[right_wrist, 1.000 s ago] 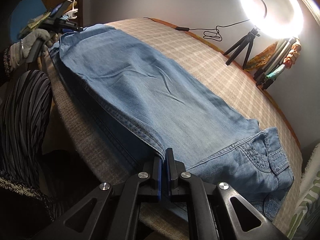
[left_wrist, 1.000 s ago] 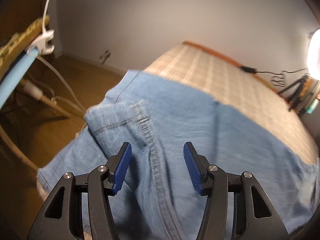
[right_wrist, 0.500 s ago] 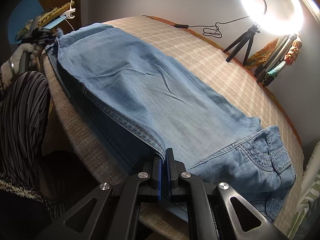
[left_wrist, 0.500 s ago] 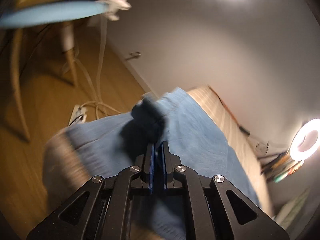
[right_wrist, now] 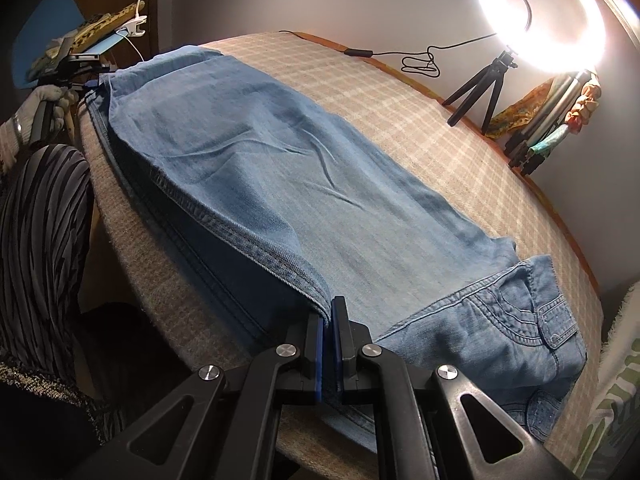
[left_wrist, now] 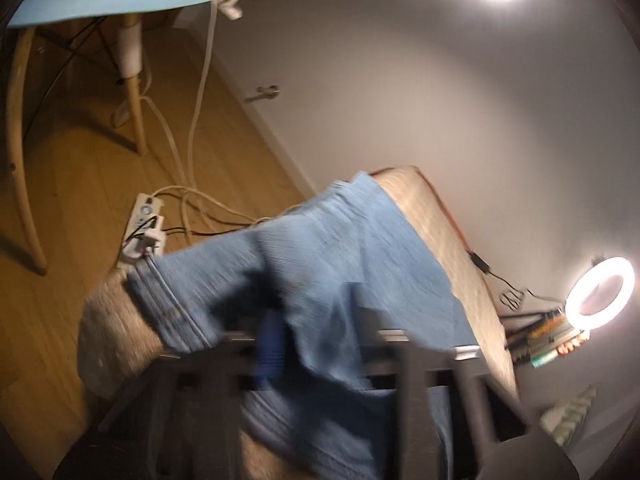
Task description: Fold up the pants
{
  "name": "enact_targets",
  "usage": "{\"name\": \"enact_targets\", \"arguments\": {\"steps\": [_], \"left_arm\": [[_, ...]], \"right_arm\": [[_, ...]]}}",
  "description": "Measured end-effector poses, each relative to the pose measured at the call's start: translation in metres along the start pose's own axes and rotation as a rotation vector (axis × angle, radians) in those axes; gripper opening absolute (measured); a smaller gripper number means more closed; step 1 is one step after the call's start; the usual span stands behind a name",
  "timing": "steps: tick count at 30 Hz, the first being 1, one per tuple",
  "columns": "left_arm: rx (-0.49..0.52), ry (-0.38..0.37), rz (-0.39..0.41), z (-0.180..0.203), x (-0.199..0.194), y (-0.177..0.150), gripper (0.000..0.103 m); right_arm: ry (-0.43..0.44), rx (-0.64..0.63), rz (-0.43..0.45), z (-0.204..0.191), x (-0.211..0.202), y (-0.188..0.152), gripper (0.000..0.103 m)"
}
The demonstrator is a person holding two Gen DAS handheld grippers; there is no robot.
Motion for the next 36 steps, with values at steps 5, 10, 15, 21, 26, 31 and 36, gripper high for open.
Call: {"name": "enact_targets", "arguments": {"steps": [5, 10, 15, 21, 26, 31, 36], "left_arm": [[0.059, -0.025, 0.017, 0.012, -0.003, 0.019, 0.004], [0.067, -0.077, 0.099, 0.022, -0.044, 0.037, 0.004], [0.048, -0.002, 0.016, -0.021, -0.032, 0.015, 0.004], [0.057, 0.021, 0.006, -0.030, -0.026, 0.009, 0.004], [0.088, 0.026, 0.002, -0.026, -0.033, 0.013, 0.004], [0.114, 0.076, -0.021, -0.034, -0.028, 0.002, 0.004], [0.163, 0.119, -0.041, -0.031, -0.028, 0.005, 0.010]], "right_arm": [[-0.045, 0.004, 0.037, 0.009, -0.010, 0.010, 0.001], [-0.102, -0.002, 0.144, 0.018, -0.049, 0.036, 0.001], [-0.057, -0.013, 0.092, 0.004, -0.036, 0.018, 0.001], [-0.037, -0.040, 0.021, -0.018, -0.009, -0.004, 0.001], [-0.018, 0.002, 0.043, -0.006, -0.017, -0.001, 0.001], [0.004, 0.007, -0.004, -0.016, 0.002, -0.019, 0.001], [0.054, 0.075, -0.032, -0.014, 0.017, -0.031, 0.001]]}}
Point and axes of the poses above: each gripper's, at about its wrist camera, not at the fingertips, and x roughly the way its jaws point, z to its right, y to its top, the point moved 6 cm from there along x, roughly the way its jaws point, and after that the axes turned 6 degrees about -y, right-handed, at the moved point
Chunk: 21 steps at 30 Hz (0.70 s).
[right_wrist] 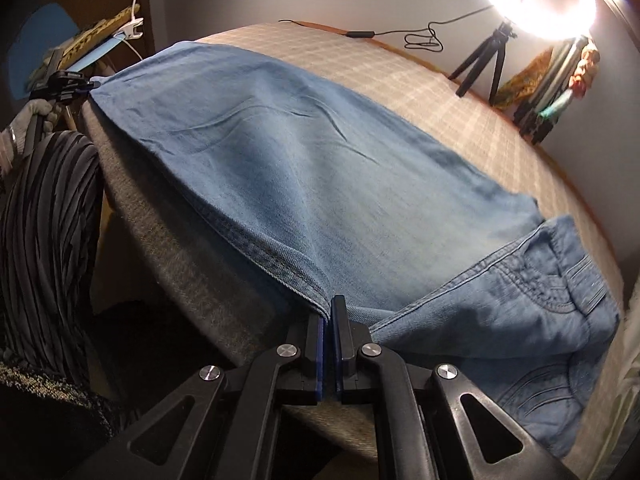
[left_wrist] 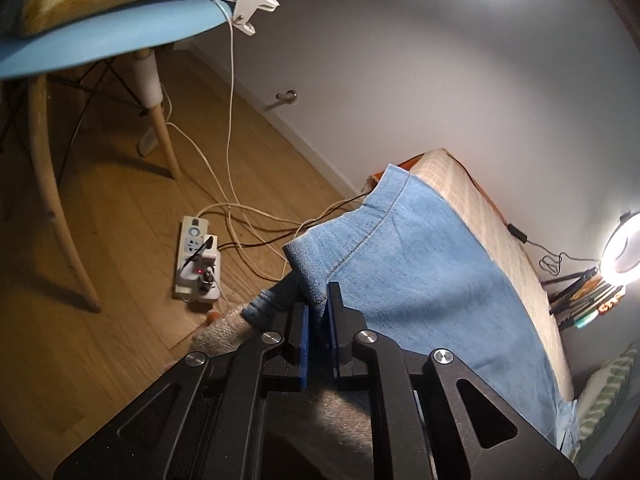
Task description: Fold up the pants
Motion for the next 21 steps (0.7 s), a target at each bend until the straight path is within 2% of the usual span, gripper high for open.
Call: {"name": "enact_targets", "arguments": {"steps": [2, 4, 6, 9, 12, 14, 15, 18, 21], "left_arm": [[0.002, 0.038, -0.001, -0.001, -0.005, 0.003, 0.015], [0.002, 0.058, 0.005, -0.002, -0.013, 0.006, 0.015], [0.023, 0.077, 0.009, 0.005, -0.021, 0.008, 0.015], [0.125, 0.060, 0.013, 0.036, -0.030, 0.011, 0.015], [0.225, -0.017, -0.010, 0.083, -0.030, 0.011, 0.022], [0.290, -0.093, -0.044, 0.122, -0.025, 0.007, 0.042], [0.317, -0.120, -0.054, 0.139, -0.023, 0.005, 0.044], [0.400, -0.220, -0.099, 0.197, -0.016, -0.011, 0.045], [0.456, -0.327, -0.161, 0.250, -0.007, -0.031, 0.045]], "right_arm": [[0.012, 0.028, 0.005, 0.001, 0.000, -0.001, 0.002], [0.034, 0.074, 0.018, 0.005, -0.004, -0.001, 0.005], [0.063, 0.124, 0.037, 0.009, -0.009, -0.001, 0.012], [0.077, 0.183, 0.074, 0.014, -0.021, -0.002, 0.027], [0.080, 0.260, 0.122, 0.026, -0.035, -0.004, 0.033], [0.081, 0.331, 0.151, 0.038, -0.042, -0.007, 0.036], [0.081, 0.372, 0.163, 0.047, -0.045, -0.008, 0.036], [0.078, 0.476, 0.181, 0.070, -0.050, -0.015, 0.042], [0.024, 0.565, 0.178, 0.097, -0.053, -0.031, 0.046]]}}
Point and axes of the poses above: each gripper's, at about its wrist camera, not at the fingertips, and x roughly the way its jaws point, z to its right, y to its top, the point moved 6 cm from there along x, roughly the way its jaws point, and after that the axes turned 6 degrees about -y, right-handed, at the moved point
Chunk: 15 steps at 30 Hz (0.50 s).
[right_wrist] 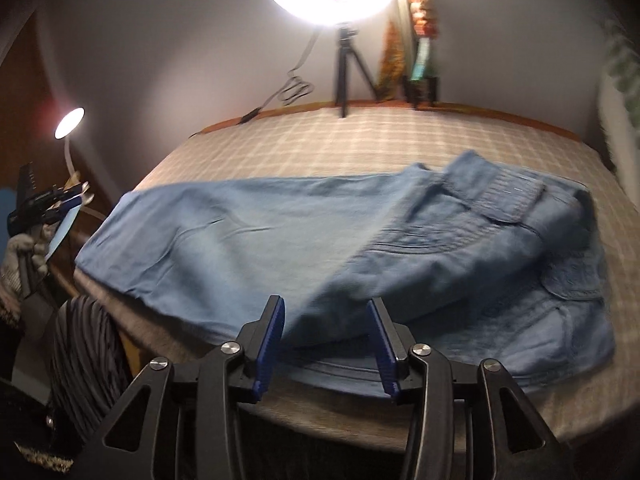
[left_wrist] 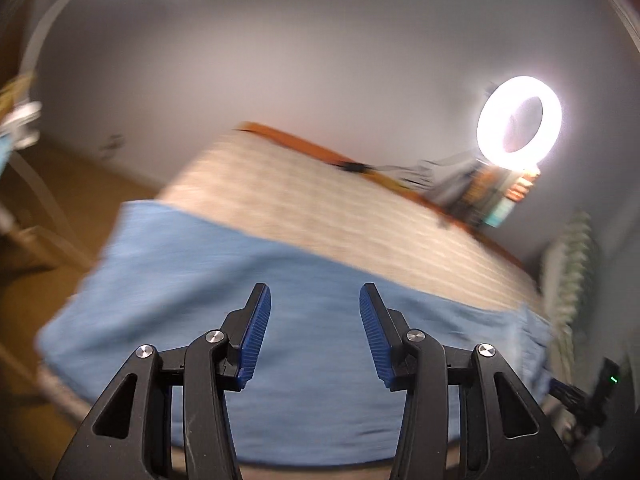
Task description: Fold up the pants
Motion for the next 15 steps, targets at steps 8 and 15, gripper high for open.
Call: {"name": "enact_targets", "arguments": {"steps": [8, 15], "left_arm": [[0.155, -0.250, -0.200, 0.133, 0.080, -0.011, 0.045], [0.239, -0.459, -0.415, 0.246, 0.147, -0.057, 0.047]], "right_arm": [[-0.107, 0.263, 0.014, 0.093, -0.010, -0.009, 0.051], [-0.231, 0.373, 0.017, 0.152, -0.015, -0.016, 0.058]]}}
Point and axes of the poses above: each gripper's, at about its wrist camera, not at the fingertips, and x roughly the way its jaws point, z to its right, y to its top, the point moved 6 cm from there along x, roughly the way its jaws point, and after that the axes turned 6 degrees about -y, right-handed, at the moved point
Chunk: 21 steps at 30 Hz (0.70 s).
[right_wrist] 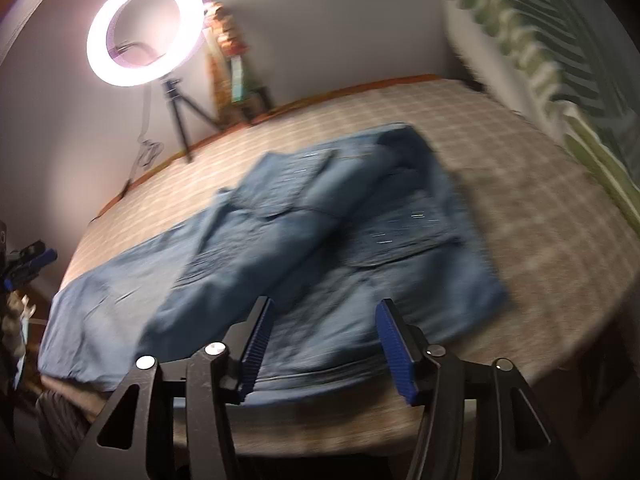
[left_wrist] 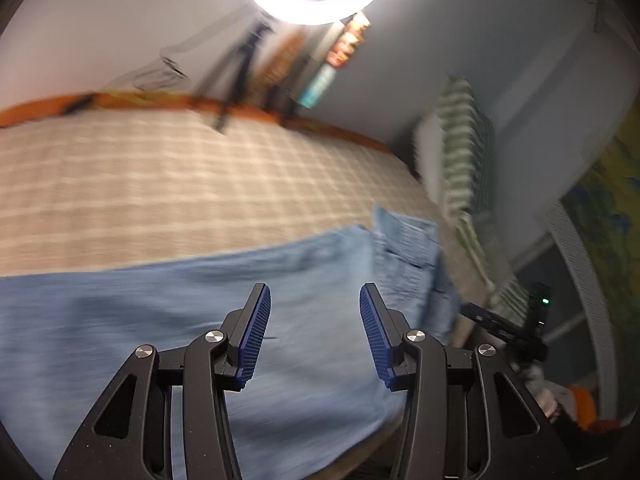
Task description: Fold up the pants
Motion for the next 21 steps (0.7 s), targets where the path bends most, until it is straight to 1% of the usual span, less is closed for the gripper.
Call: {"name": "enact_targets", "arguments": {"steps": [2, 5, 6, 9, 11, 13, 16, 18, 20, 21], "left_arm": [[-0.029, -0.065, -0.064, 0.014, 0.037, -0.001, 0.048], [-0.020, -0.119, -0.170, 0.035, 0.086, -0.015, 0.048], [-0.018, -0.129, -0.197, 0.041, 0.100, -0.020, 0.048], [0.002, -0.129, -0.275, 0.057, 0.137, -0.037, 0.048], [0.018, -0.129, -0.304, 0.063, 0.148, -0.045, 0.048], [0.026, -0.131, -0.321, 0.068, 0.157, -0.050, 0.048], [0.039, -0.090, -0.325, 0.067, 0.169, -0.049, 0.048], [0.022, -0.089, -0.313, 0.066, 0.175, -0.046, 0.048], [0.007, -0.068, -0.275, 0.058, 0.172, -0.040, 0.048], [0.001, -0.054, -0.268, 0.055, 0.174, -0.036, 0.048]], "right_arm": [[-0.039, 0.030, 0.001, 0.020, 0.001, 0.002, 0.059], [-0.069, 0.082, -0.001, 0.046, 0.003, 0.002, 0.059], [-0.072, 0.100, -0.004, 0.055, 0.004, 0.003, 0.059], [-0.057, 0.138, -0.008, 0.071, 0.004, 0.007, 0.059], [-0.044, 0.142, -0.004, 0.075, 0.005, 0.013, 0.059], [-0.017, 0.134, 0.003, 0.074, 0.004, 0.022, 0.059], [0.027, 0.119, 0.010, 0.068, 0.006, 0.036, 0.059], [0.056, 0.104, 0.011, 0.061, 0.010, 0.043, 0.059], [0.082, 0.089, 0.008, 0.052, 0.013, 0.048, 0.059], [0.096, 0.082, 0.004, 0.049, 0.015, 0.049, 0.059]]}}
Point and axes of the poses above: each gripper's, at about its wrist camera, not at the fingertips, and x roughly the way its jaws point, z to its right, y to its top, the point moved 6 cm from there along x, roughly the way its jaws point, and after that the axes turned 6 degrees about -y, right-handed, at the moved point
